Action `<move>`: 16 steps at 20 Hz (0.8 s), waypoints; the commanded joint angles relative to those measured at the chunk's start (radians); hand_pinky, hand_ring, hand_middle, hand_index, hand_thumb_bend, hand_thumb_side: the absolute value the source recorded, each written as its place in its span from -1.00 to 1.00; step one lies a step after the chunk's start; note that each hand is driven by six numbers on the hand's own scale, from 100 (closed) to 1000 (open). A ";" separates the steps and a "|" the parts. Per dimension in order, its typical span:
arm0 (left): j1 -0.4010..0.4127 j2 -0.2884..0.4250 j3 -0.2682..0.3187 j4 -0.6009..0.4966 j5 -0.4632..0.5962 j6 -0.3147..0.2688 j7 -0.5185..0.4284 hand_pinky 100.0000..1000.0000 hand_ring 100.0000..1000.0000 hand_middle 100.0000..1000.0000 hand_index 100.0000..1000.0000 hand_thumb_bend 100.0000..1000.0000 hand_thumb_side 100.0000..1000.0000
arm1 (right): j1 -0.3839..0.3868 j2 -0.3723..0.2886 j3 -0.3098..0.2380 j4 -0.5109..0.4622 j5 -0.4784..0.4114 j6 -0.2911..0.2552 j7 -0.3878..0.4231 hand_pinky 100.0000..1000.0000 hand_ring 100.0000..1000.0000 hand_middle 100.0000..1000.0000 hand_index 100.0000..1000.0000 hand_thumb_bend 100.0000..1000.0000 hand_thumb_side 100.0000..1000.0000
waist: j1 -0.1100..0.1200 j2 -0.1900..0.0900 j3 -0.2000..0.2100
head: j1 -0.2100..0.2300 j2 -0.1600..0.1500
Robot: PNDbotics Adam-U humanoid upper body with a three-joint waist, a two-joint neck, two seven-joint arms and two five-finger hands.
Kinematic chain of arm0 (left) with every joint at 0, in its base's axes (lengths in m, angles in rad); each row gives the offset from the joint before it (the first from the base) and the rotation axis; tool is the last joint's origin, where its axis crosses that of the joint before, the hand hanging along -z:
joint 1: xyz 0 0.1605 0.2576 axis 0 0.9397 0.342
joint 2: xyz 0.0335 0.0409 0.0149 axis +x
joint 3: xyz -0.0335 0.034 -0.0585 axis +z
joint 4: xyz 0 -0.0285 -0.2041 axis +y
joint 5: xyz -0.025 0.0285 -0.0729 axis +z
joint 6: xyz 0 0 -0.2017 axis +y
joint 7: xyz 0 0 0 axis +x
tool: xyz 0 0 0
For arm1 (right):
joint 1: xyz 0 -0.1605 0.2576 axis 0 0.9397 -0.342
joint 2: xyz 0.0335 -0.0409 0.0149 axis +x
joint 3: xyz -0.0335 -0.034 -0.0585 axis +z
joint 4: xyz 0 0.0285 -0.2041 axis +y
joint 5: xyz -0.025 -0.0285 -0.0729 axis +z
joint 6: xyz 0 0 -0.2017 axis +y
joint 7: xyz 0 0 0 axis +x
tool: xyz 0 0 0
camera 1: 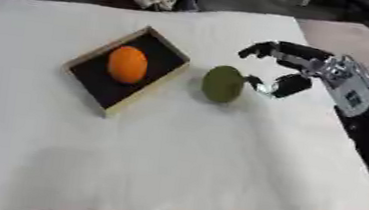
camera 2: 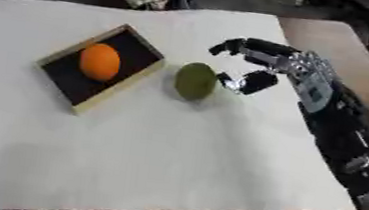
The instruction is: Pick up objects on the table and place them in the box.
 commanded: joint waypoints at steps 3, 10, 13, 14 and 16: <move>-0.006 0.010 0.004 -0.012 0.005 -0.004 0.001 -0.05 0.05 0.00 0.60 -1.00 0.43 | -0.038 0.008 -0.009 0.040 0.119 -0.007 -0.042 0.77 0.91 0.75 0.92 -1.00 -0.22 | 0.003 -0.018 0.001 | -0.004 0.004; -0.005 0.009 0.002 -0.011 0.005 -0.005 -0.001 -0.05 0.05 0.00 0.60 -1.00 0.45 | -0.059 0.044 -0.010 0.082 0.267 -0.032 -0.141 0.75 0.89 0.75 0.90 -1.00 -0.41 | 0.003 -0.018 0.002 | -0.007 0.005; -0.005 0.009 0.002 -0.010 0.005 -0.005 -0.002 -0.05 0.06 0.00 0.61 -1.00 0.45 | -0.063 0.057 -0.011 0.100 0.308 -0.041 -0.184 0.75 0.89 0.74 0.84 -1.00 -0.53 | 0.003 -0.017 0.003 | -0.008 0.005; -0.005 0.008 0.002 -0.010 0.005 -0.005 -0.002 -0.05 0.06 0.00 0.61 -1.00 0.45 | -0.064 0.060 -0.011 0.106 0.316 -0.044 -0.195 0.75 0.89 0.74 0.84 -1.00 -0.53 | 0.003 -0.017 0.003 | -0.008 0.005; -0.005 0.008 0.001 -0.010 0.005 -0.005 -0.002 -0.05 0.06 0.00 0.60 -1.00 0.45 | -0.066 0.066 -0.010 0.114 0.317 -0.052 -0.207 0.75 0.89 0.73 0.74 -1.00 -0.56 | 0.004 -0.017 0.003 | -0.008 0.005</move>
